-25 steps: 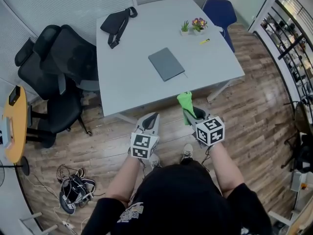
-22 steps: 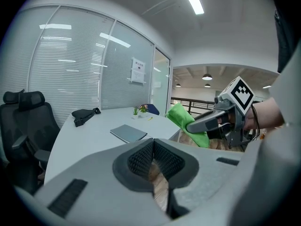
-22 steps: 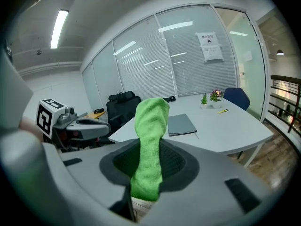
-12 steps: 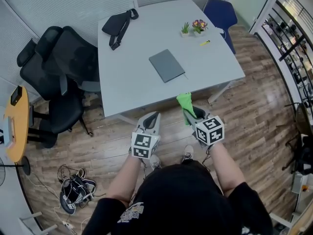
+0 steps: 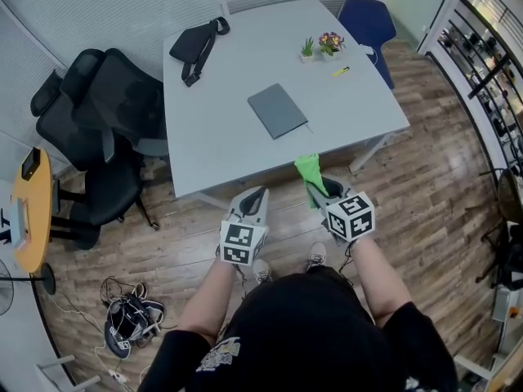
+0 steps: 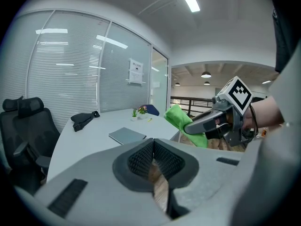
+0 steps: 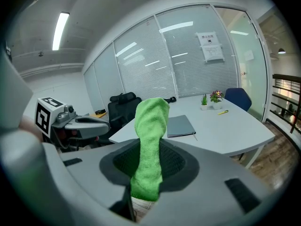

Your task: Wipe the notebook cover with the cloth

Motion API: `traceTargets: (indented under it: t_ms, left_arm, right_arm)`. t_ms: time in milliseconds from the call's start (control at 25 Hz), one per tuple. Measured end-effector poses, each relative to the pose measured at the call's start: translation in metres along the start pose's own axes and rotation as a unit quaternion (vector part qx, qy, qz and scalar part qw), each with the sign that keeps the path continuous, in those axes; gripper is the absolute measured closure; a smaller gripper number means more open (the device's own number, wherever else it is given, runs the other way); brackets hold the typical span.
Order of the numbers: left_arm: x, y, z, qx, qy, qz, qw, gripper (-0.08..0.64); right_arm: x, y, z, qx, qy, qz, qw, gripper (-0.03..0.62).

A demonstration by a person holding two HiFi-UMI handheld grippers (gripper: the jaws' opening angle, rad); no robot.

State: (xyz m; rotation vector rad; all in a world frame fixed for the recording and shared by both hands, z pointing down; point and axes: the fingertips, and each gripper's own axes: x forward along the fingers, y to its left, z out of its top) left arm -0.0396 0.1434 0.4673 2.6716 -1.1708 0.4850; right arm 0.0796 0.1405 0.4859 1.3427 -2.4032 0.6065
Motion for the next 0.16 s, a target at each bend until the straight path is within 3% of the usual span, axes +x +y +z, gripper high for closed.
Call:
traceTargets:
  t_ms: [160]
  left_arm:
    - [-0.0007, -0.0047, 0.0016, 0.002, 0.000, -0.001, 1.0000, 0.554]
  right_arm:
    - [-0.0036, -0.0005, -0.0004, 0.002, -0.001, 0.002, 1.000, 0.482]
